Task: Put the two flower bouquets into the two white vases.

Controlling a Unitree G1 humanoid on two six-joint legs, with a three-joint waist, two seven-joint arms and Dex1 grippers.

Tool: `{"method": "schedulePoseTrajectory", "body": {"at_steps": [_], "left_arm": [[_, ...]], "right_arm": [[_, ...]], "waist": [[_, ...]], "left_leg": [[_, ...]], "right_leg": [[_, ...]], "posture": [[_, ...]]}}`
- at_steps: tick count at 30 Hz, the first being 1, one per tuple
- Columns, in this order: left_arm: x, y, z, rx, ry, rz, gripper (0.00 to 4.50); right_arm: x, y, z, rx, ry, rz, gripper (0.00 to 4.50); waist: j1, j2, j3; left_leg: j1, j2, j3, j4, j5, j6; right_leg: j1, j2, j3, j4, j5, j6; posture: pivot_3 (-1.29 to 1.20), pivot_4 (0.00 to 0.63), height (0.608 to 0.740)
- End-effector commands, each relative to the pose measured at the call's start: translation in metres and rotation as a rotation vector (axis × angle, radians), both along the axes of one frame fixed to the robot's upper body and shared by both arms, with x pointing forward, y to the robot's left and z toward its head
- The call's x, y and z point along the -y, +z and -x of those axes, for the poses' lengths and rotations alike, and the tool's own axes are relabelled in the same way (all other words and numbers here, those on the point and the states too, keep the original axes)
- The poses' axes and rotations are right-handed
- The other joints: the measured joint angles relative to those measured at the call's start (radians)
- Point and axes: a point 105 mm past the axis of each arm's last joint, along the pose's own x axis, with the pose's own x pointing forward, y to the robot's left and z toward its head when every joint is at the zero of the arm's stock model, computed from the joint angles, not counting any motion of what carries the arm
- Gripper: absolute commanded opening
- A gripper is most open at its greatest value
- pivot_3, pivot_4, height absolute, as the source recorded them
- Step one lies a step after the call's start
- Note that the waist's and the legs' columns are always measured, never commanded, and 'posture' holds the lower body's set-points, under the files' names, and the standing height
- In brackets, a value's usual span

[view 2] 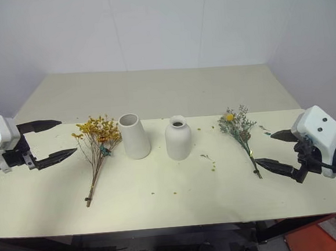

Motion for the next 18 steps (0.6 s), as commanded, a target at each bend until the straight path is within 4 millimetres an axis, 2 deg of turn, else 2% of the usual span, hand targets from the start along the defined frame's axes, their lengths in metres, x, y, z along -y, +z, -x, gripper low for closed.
{"method": "schedulePoseTrajectory", "body": {"at_steps": [1, 8, 18], "left_arm": [[0.002, 0.012, 0.005, 0.057, 0.001, -0.007, 4.47], [0.003, 0.013, 0.008, 0.059, 0.005, -0.010, 4.47], [0.008, 0.015, 0.010, 0.038, -0.025, -0.031, 4.47]], "right_arm": [[-0.002, 0.012, -0.004, 0.053, 0.019, 0.034, 4.50], [0.009, 0.009, 0.001, 0.016, 0.016, 0.075, 4.50], [0.007, -0.002, 0.008, -0.045, 0.020, 0.047, 4.50]], "waist": [[-0.001, 0.000, 0.000], [0.005, 0.000, 0.000], [0.002, 0.000, 0.000]], "left_leg": [[0.000, 0.000, 0.000, 0.000, 0.000, 0.000], [0.000, 0.000, 0.000, -0.001, 0.000, 0.000], [0.000, 0.000, 0.000, -0.001, 0.000, 0.000]], "right_leg": [[0.000, 0.000, 0.000, 0.000, 0.000, 0.000], [-0.001, 0.000, 0.000, 0.000, 0.000, 0.000], [0.000, 0.000, 0.000, 0.000, 0.000, 0.000]], "posture": [[0.00, 0.150, 0.740], [0.00, 0.150, 0.740], [0.00, 0.150, 0.740]]}}
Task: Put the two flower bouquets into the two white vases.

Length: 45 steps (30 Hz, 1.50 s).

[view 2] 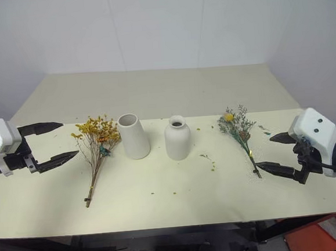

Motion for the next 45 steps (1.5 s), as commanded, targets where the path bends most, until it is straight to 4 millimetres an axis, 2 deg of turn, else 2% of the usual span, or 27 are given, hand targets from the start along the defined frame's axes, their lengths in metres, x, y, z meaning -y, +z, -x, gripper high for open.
{"method": "schedulePoseTrajectory", "body": {"at_steps": [1, 5, 10, 18, 19, 22, 26, 34, 38, 45], "left_arm": [[0.004, 0.015, 0.005, 0.039, -0.020, -0.032, 4.47], [0.007, 0.019, 0.008, 0.040, -0.048, -0.021, 4.47], [0.023, 0.030, 0.009, 0.062, -0.163, 0.023, 4.47], [0.064, 0.044, -0.007, 0.095, -0.360, 0.036, 4.47], [0.071, 0.045, -0.009, 0.095, -0.385, 0.038, 4.47], [0.091, 0.046, -0.015, 0.103, -0.455, 0.033, 4.47], [0.109, 0.046, -0.024, 0.098, -0.481, 0.021, 4.47], [0.136, 0.045, -0.022, 0.094, -0.551, -0.043, 4.47], [0.146, 0.043, -0.016, 0.081, -0.584, -0.049, 4.47], [0.153, 0.026, -0.009, -0.015, -0.593, -0.125, 4.47]], "right_arm": [[0.002, 0.008, 0.002, 0.027, -0.013, 0.008, 4.50], [0.006, 0.007, -0.001, -0.020, -0.064, 0.019, 4.50], [0.012, 0.001, -0.012, -0.113, -0.155, 0.035, 4.50], [0.004, -0.021, -0.064, -0.204, -0.342, -0.040, 4.50], [0.006, -0.026, -0.072, -0.217, -0.382, -0.048, 4.50], [0.015, -0.040, -0.092, -0.240, -0.490, -0.050, 4.50], [0.020, -0.049, -0.112, -0.270, -0.563, -0.103, 4.50], [0.033, -0.059, -0.131, -0.305, -0.635, -0.103, 4.50], [0.030, -0.061, -0.135, -0.330, -0.611, -0.132, 4.50], [0.024, -0.064, -0.138, -0.365, -0.577, -0.152, 4.50]], "waist": [[0.000, 0.000, 0.000], [0.000, 0.000, 0.000], [0.000, 0.000, 0.000], [-0.002, 0.000, 0.000], [-0.002, 0.000, 0.000], [-0.002, 0.000, 0.000], [-0.002, 0.000, 0.000], [-0.008, 0.000, 0.000], [-0.009, 0.000, 0.000], [-0.021, 0.000, 0.000]], "left_leg": [[0.000, 0.000, 0.000, 0.000, 0.000, 0.000], [0.000, 0.000, 0.000, 0.000, 0.000, 0.000], [0.001, 0.000, 0.000, 0.000, 0.000, 0.000], [-0.001, -0.001, 0.000, 0.000, 0.000, 0.000], [-0.002, -0.001, 0.000, 0.000, 0.000, 0.000], [-0.003, -0.002, 0.000, 0.000, 0.000, 0.000], [-0.004, -0.003, -0.001, 0.000, 0.000, 0.000], [-0.007, -0.003, -0.001, 0.000, 0.000, 0.001], [-0.007, -0.003, -0.001, 0.000, 0.000, 0.001], [-0.007, -0.003, -0.001, 0.000, 0.000, 0.001]], "right_leg": [[0.000, 0.000, 0.000, 0.000, 0.000, 0.000], [0.000, 0.000, 0.000, 0.000, 0.000, 0.000], [0.000, 0.000, 0.000, 0.000, 0.000, 0.000], [-0.001, 0.000, 0.001, 0.000, 0.000, 0.000], [-0.001, 0.000, 0.001, 0.000, 0.003, 0.005], [-0.002, 0.000, 0.001, 0.000, 0.005, 0.007], [-0.003, 0.000, 0.001, 0.000, 0.008, 0.002], [-0.007, 0.000, 0.002, 0.001, 0.009, 0.001], [-0.007, 0.001, 0.003, 0.002, 0.009, 0.001], [-0.007, 0.001, 0.003, 0.003, 0.009, 0.001]], "posture": [[0.00, 0.150, 0.740], [0.00, 0.150, 0.740], [0.00, 0.150, 0.740], [0.00, 0.150, 0.740], [0.00, 0.150, 0.740], [0.00, 0.150, 0.740], [0.00, 0.150, 0.740], [0.00, 0.150, 0.740], [0.00, 0.150, 0.740], [0.00, 0.150, 0.740]]}}
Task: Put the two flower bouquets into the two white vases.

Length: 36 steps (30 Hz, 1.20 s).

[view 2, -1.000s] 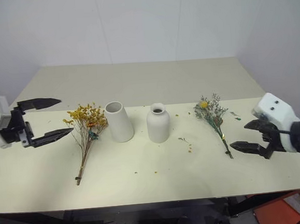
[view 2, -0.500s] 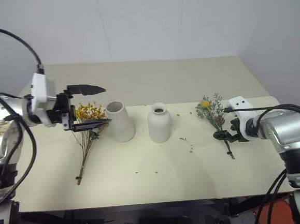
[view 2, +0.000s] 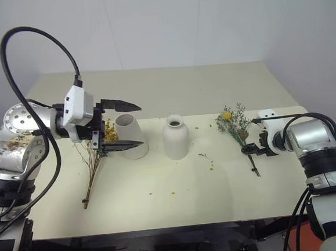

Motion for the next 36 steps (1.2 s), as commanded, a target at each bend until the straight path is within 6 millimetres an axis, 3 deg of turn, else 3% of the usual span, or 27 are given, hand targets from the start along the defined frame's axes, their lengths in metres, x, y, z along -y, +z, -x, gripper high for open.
{"method": "schedulePoseTrajectory", "body": {"at_steps": [1, 3, 6, 17, 21, 26, 32, 36], "left_arm": [[0.003, -0.001, 0.006, 0.004, 0.001, -0.057, 4.47], [0.003, -0.008, 0.007, -0.008, 0.007, -0.092, 4.47], [0.002, -0.011, 0.008, -0.021, 0.014, -0.097, 4.50], [-0.007, -0.016, 0.005, -0.010, 0.082, -0.110, 4.50], [-0.010, -0.016, 0.003, -0.003, 0.093, -0.113, 4.50], [-0.010, -0.013, 0.003, 0.009, 0.096, -0.091, 4.50], [-0.021, -0.013, 0.001, 0.001, 0.132, -0.086, 4.50], [-0.029, -0.013, -0.002, -0.007, 0.157, -0.087, 4.50]], "right_arm": [[0.002, 0.010, -0.004, 0.029, 0.012, 0.000, 4.50], [0.001, 0.008, -0.005, 0.015, 0.015, -0.025, 4.50], [0.001, 0.004, -0.006, -0.006, 0.021, -0.034, 3.90], [-0.009, -0.006, -0.009, -0.052, 0.091, -0.042, 0.05], [-0.010, -0.007, -0.010, -0.057, 0.097, -0.038, 0.02], [-0.002, 0.011, -0.009, 0.017, 0.057, -0.030, 0.02], [0.004, 0.069, -0.001, 0.349, -0.015, -0.034, 0.02], [-0.017, 0.105, 0.017, 0.621, 0.041, -0.019, 0.02]], "waist": [[-0.005, 0.000, 0.000], [-0.008, 0.000, 0.000], [-0.011, 0.000, 0.000], [-0.014, 0.000, 0.000], [-0.014, 0.000, 0.000], [-0.014, 0.000, 0.000], [-0.008, 0.001, 0.000], [-0.009, 0.001, 0.000]], "left_leg": [[0.000, 0.000, 0.000, 0.000, 0.000, 0.000], [0.000, 0.000, 0.000, 0.000, 0.000, 0.000], [0.000, 0.000, 0.000, 0.000, 0.000, 0.000], [0.001, 0.000, 0.000, 0.000, 0.000, 0.000], [0.001, 0.000, 0.000, 0.000, 0.000, 0.000], [0.001, 0.000, 0.000, 0.000, 0.000, 0.000], [-0.002, -0.001, 0.000, 0.000, 0.000, 0.000], [-0.002, 0.000, -0.001, 0.000, 0.000, 0.000]], "right_leg": [[0.000, 0.000, 0.000, 0.000, 0.000, 0.000], [0.000, 0.000, 0.000, 0.000, 0.000, 0.000], [0.000, 0.000, 0.000, 0.000, 0.000, 0.000], [0.000, 0.000, 0.001, 0.001, 0.000, 0.000], [0.000, 0.000, 0.001, 0.001, 0.000, 0.000], [0.000, 0.000, 0.001, 0.001, 0.000, 0.000], [-0.003, 0.000, 0.001, 0.003, 0.000, 0.000], [-0.003, 0.000, 0.000, 0.003, 0.000, 0.001]], "posture": [[0.00, 0.150, 0.740], [0.00, 0.150, 0.740], [0.00, 0.150, 0.740], [0.00, 0.150, 0.740], [0.00, 0.150, 0.740], [0.00, 0.150, 0.740], [0.00, 0.150, 0.740], [0.00, 0.150, 0.740]]}}
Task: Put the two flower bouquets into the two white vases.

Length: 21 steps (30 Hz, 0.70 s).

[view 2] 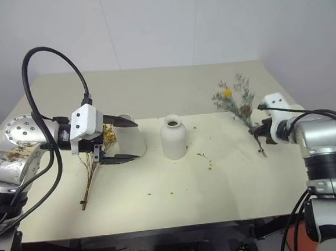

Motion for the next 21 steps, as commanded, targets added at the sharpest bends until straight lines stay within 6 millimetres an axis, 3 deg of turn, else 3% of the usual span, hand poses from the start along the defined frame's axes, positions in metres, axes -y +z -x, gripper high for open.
{"method": "schedulePoseTrajectory", "body": {"at_steps": [1, 4, 8, 16, 21], "left_arm": [[-0.011, 0.013, -0.001, 0.048, 0.023, 0.020, 4.50], [-0.018, 0.016, -0.003, 0.039, 0.048, 0.055, 4.50], [-0.023, 0.019, -0.004, 0.033, 0.059, 0.087, 4.50], [-0.030, 0.021, -0.003, 0.041, 0.089, 0.085, 4.50], [-0.036, 0.021, -0.001, 0.036, 0.115, 0.084, 4.50]], "right_arm": [[-0.023, 0.051, 0.017, 0.311, 0.052, 0.008, 0.02], [-0.048, 0.078, 0.033, 0.548, 0.100, -0.059, 0.02], [-0.080, 0.096, 0.043, 0.702, 0.155, -0.235, 0.02], [-0.147, 0.107, 0.047, 0.880, 0.276, -0.434, 0.02], [-0.170, 0.105, 0.051, 0.928, 0.319, -0.500, 0.02]], "waist": [[-0.003, 0.000, 0.000], [-0.006, 0.000, 0.000], [-0.005, 0.000, 0.000], [-0.004, 0.001, 0.000], [-0.004, 0.001, 0.000]], "left_leg": [[0.000, 0.000, 0.000, 0.000, 0.000, 0.000], [0.002, 0.001, 0.000, 0.000, 0.000, 0.000], [0.002, 0.001, 0.000, 0.000, 0.000, 0.000], [0.002, 0.000, 0.000, 0.000, 0.000, 0.000], [0.002, 0.001, 0.000, 0.000, 0.000, 0.000]], "right_leg": [[0.000, 0.000, 0.000, 0.000, -0.001, 0.001], [0.001, 0.001, 0.001, 0.001, -0.003, 0.006], [0.001, 0.001, 0.002, 0.002, -0.003, 0.005], [0.000, 0.001, 0.001, 0.002, 0.000, -0.001], [0.000, 0.001, 0.001, 0.002, 0.001, -0.001]], "posture": [[0.00, 0.150, 0.740], [0.00, 0.150, 0.740], [0.00, 0.150, 0.740], [0.00, 0.150, 0.740], [0.00, 0.150, 0.740]]}}
